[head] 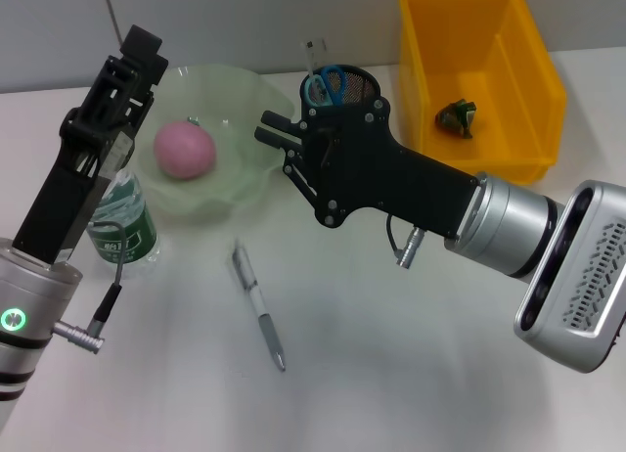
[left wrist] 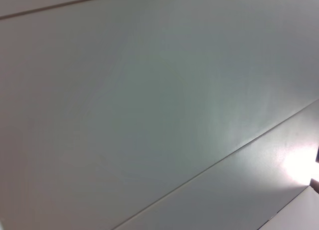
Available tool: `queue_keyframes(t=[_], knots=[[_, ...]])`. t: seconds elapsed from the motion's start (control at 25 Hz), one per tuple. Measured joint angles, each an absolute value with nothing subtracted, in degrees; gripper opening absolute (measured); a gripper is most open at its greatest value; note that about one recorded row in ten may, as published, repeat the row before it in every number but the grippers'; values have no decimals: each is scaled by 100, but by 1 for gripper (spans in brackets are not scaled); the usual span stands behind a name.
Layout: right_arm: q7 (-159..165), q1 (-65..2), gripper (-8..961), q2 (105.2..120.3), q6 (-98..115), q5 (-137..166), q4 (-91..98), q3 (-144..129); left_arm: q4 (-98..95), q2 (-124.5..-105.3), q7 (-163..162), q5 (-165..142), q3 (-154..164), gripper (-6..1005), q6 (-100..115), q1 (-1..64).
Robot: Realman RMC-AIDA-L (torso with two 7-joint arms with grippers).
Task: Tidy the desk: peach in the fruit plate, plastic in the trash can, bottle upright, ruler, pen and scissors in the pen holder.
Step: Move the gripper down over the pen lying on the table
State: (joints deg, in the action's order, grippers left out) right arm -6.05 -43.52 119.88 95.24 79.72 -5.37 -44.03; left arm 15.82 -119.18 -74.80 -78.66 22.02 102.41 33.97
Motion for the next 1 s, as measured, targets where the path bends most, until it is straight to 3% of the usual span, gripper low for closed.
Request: queue_keyframes(t=[0.16,0.68,1.0], knots=[[-605,-4338,49,11988,9580,7971,-536,-4403,1574,-11918,-7498,-7866,2204,501,10246,3392],[-567,-4342,40,11988,9584,7933,-537,-4403,1507,-11918,-7405,-7867,2237,802,10277,3419],[-62,-4339,44,11987,9660,7927,-599,-4133,1113,-11918,-6948,-8308,2199,801,10432,3437]])
